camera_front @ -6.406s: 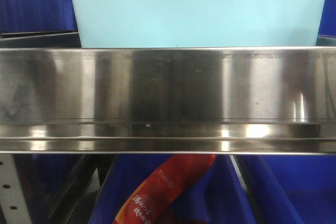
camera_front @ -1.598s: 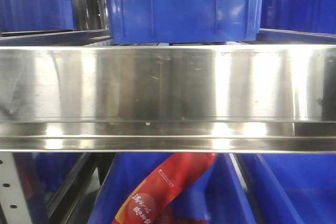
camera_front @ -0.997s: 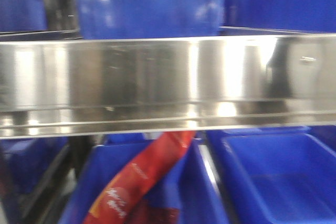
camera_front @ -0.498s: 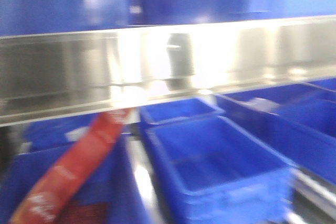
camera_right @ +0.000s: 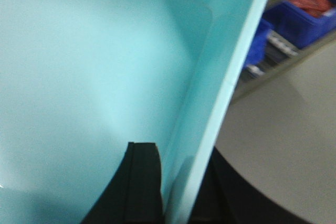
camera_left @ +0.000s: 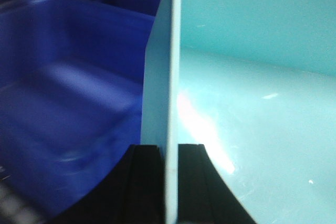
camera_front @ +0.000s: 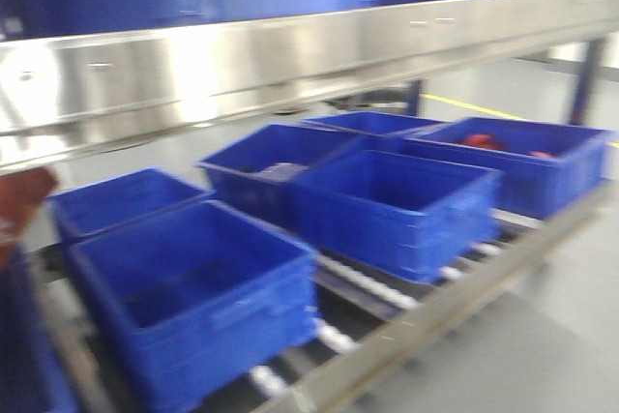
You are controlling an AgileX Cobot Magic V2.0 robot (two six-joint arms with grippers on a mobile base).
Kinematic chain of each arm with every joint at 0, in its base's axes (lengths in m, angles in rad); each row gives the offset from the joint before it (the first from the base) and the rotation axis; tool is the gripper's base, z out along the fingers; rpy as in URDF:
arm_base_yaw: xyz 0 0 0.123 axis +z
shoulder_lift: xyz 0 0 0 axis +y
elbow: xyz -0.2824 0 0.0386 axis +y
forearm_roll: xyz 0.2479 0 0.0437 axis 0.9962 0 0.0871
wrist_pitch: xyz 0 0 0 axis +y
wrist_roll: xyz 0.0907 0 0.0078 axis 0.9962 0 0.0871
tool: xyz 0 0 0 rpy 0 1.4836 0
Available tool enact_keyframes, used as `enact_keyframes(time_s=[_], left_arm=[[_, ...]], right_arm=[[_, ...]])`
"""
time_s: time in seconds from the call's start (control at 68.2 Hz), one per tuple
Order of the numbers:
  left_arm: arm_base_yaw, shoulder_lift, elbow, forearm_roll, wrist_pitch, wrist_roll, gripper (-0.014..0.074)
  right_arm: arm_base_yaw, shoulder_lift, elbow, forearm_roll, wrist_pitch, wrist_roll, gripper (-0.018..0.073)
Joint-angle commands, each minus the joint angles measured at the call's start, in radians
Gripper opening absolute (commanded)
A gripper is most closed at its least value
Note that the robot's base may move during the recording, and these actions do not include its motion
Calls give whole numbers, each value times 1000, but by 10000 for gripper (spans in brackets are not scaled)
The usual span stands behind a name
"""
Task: Fetch blue bin and place on conveyor start
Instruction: 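Hold the teal bin in both grippers while the base turns away from the rack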
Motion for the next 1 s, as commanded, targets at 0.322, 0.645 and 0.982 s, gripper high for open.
enact_keyframes(time_s=[0.322, 0.645, 0.982], left_arm=[[-8, -19, -9, -46, -92, -14, -111], [-8, -19, -9, -42, -92, -14, -111], [-8, -19, -9, -40, -92, -14, -111]], right_arm=[[-1, -4, -7, 5, -14, -31, -153], [-1, -4, -7, 5, -14, -31, -153], [-1, -4, -7, 5, -14, -31, -153]])
